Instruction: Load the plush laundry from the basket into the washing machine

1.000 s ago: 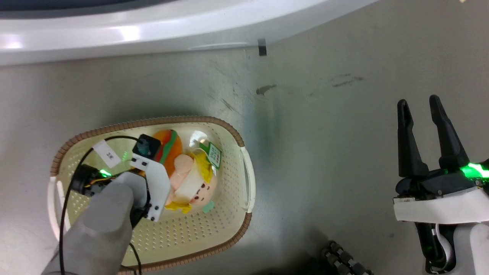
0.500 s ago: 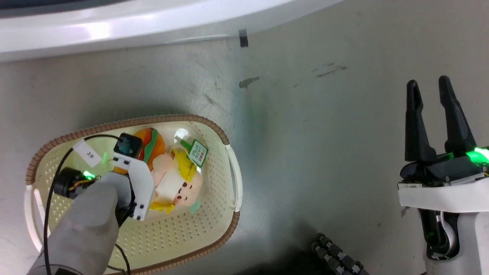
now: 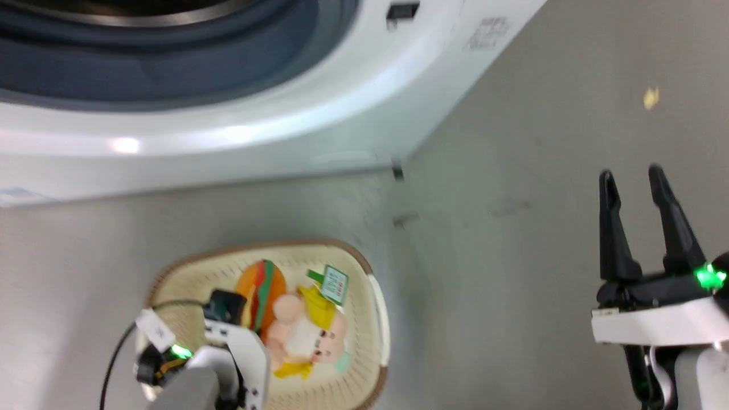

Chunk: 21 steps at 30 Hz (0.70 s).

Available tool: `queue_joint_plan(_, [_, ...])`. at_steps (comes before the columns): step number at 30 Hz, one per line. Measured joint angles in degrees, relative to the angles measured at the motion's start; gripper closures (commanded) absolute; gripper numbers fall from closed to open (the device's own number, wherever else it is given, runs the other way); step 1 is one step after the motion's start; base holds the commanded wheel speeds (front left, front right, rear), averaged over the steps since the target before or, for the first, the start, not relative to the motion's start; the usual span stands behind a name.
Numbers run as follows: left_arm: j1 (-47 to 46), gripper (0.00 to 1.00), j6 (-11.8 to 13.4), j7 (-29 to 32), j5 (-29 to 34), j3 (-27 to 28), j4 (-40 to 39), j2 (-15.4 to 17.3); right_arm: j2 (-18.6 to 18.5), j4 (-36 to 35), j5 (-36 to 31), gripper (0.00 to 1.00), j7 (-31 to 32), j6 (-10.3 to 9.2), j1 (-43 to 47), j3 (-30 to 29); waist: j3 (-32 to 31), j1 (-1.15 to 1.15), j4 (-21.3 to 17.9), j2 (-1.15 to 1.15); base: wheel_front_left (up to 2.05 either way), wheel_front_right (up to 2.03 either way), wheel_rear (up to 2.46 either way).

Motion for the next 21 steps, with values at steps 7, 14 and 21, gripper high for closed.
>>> queue_joint_plan(7, [7.34,1.0,0.0,-8.02,-3.32,-1.11,-5.72,-0.49,0.0,1.13,-1.51,0.0,0.0,-0.01,4.59,-0.03,-11.22,-0.01,4.24,0.0,0.0,0.0,0.0])
queue_joint_plan(14, [12.33,1.0,0.07,-10.25,-5.42,0.51,-14.5,0.07,-0.01,1.26,-2.34,0.0,0.0,-0.01,8.06,-0.58,-19.01,-0.02,9.42,0.0,0.0,0.0,0.0])
queue_joint_plan(21, [16.28,1.0,5.27,-10.57,-0.49,9.09,-37.12,2.52,0.01,0.85,-2.46,0.0,0.0,-0.01,8.45,-0.26,-21.14,-0.01,12.85,0.0,0.0,0.0,0.0])
